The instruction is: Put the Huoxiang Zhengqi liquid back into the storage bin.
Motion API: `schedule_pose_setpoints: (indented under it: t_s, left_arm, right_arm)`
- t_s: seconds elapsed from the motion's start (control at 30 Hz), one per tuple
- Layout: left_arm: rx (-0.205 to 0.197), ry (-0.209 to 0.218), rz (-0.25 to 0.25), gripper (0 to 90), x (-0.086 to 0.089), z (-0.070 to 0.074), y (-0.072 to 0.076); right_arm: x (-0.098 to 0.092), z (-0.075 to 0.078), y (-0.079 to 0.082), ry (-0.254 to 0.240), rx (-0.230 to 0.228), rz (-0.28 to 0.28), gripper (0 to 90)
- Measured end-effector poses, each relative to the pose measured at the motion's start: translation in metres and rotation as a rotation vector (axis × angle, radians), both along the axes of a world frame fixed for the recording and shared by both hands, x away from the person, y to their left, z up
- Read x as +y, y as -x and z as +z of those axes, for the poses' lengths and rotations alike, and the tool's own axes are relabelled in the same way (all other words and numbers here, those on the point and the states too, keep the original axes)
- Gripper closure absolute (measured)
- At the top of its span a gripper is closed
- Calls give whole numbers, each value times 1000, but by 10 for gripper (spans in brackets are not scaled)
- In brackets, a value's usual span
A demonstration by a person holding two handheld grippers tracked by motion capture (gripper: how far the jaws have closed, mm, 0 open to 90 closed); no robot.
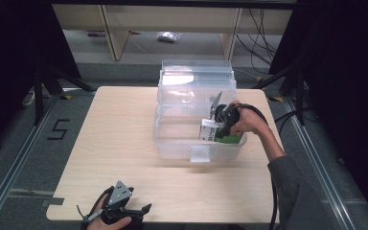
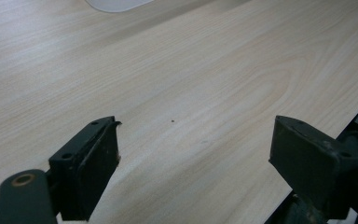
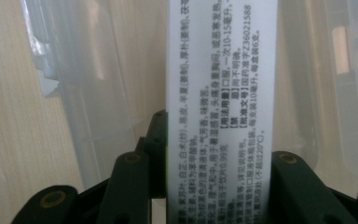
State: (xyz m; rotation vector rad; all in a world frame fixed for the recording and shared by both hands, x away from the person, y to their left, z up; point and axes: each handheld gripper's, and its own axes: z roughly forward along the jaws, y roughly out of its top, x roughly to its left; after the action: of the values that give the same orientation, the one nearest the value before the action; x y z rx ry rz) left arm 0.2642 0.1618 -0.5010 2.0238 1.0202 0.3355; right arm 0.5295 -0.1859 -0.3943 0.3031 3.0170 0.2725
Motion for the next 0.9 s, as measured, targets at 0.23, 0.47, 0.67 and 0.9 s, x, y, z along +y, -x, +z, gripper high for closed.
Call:
schedule_pose_setpoints:
  t_s: [0.23,0.47,0.67,0.9]
  left_arm:
    - [-1,10,5,149,-1,0,0]
    - [0,7,4,149,-1,0,0]
    - [-1,10,5,149,-1,-1,0]
    - [0,4,8,149,-1,0,0]
  right_arm:
    - [1,-4,-2,8,1,18,645]
    - [1,-7,-2,20,-4,9,645]
    - [-3,-15,-4,16,16,26,644]
    - [-4,-19,-1,45,22,-7,630]
